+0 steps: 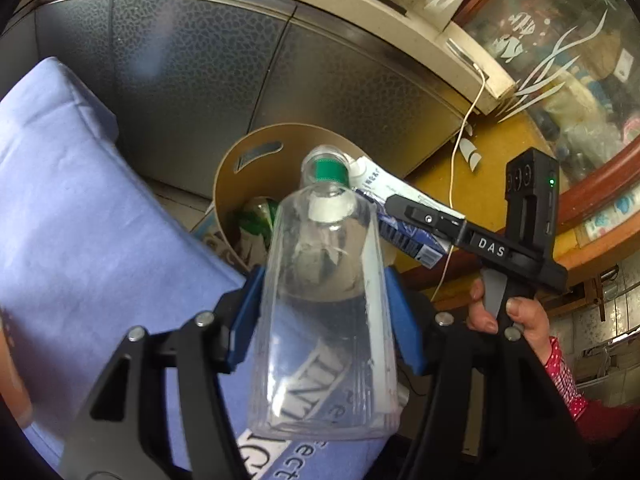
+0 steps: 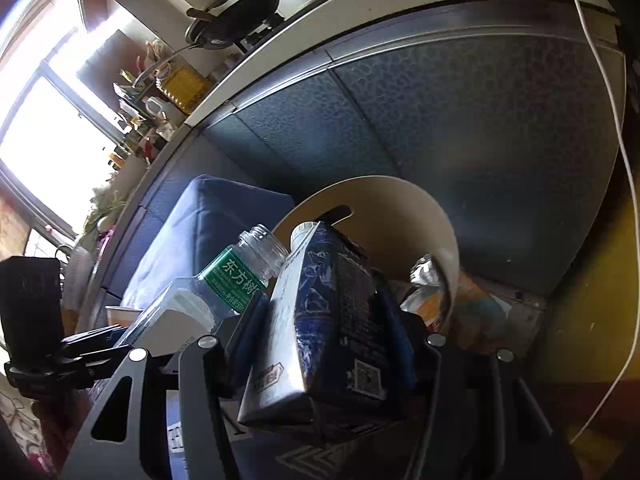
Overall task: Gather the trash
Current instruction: 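Carry the bottle and milk carton to the wooden bin and release both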
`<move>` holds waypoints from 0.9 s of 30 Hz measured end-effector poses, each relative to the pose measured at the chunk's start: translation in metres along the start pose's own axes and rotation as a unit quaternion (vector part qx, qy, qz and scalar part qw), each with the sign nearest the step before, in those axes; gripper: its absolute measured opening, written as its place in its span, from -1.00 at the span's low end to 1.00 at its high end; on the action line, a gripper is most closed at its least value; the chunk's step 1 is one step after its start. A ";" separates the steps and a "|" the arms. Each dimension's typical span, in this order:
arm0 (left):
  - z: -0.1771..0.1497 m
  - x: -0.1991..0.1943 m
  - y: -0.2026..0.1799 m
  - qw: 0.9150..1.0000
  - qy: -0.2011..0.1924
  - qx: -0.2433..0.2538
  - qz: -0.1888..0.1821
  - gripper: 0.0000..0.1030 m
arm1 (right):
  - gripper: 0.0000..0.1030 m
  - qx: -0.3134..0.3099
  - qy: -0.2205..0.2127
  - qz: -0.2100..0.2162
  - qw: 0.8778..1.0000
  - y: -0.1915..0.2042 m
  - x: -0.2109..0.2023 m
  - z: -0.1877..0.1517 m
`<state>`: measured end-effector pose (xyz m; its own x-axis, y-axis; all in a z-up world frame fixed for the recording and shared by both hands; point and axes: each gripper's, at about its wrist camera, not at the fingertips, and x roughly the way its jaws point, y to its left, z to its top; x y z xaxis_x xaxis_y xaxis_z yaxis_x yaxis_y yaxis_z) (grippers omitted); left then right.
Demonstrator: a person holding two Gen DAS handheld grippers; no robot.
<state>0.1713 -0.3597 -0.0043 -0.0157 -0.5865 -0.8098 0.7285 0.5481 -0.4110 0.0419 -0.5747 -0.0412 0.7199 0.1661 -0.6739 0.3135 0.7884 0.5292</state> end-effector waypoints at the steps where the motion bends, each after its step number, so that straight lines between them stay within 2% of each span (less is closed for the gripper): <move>1: 0.005 0.008 0.000 1.000 0.006 -0.002 0.003 0.12 | 0.07 -0.001 0.001 -0.001 1.000 -0.004 0.002 0.002; 8: 0.027 0.045 0.005 0.999 0.029 -0.033 0.025 0.16 | 0.12 -0.039 -0.018 -0.048 0.998 -0.004 0.011 0.008; 11: 0.032 0.054 0.003 0.998 0.038 -0.046 0.033 0.20 | 0.41 -0.051 -0.042 -0.064 0.996 0.005 0.010 0.007; 12: 0.033 0.052 0.002 0.998 0.035 -0.049 0.032 0.20 | 0.42 -0.053 -0.050 -0.060 0.996 0.007 0.009 0.007; 17: 0.027 0.019 -0.009 0.999 -0.012 -0.031 0.036 0.21 | 0.42 -0.044 -0.081 -0.042 0.995 0.011 -0.003 0.004; 21: 0.022 -0.017 -0.016 0.998 -0.062 -0.023 0.024 0.21 | 0.42 -0.022 -0.080 -0.022 0.996 0.017 -0.009 -0.002; 27: -0.003 -0.054 -0.015 0.993 -0.104 -0.003 0.064 0.21 | 0.42 -0.010 -0.079 0.002 0.997 0.036 -0.020 -0.015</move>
<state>0.1595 -0.3342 0.0444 0.2187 -0.6224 -0.7515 0.7109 0.6292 -0.3142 0.0299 -0.5406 -0.0161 0.8100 0.0760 -0.5815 0.2986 0.7999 0.5205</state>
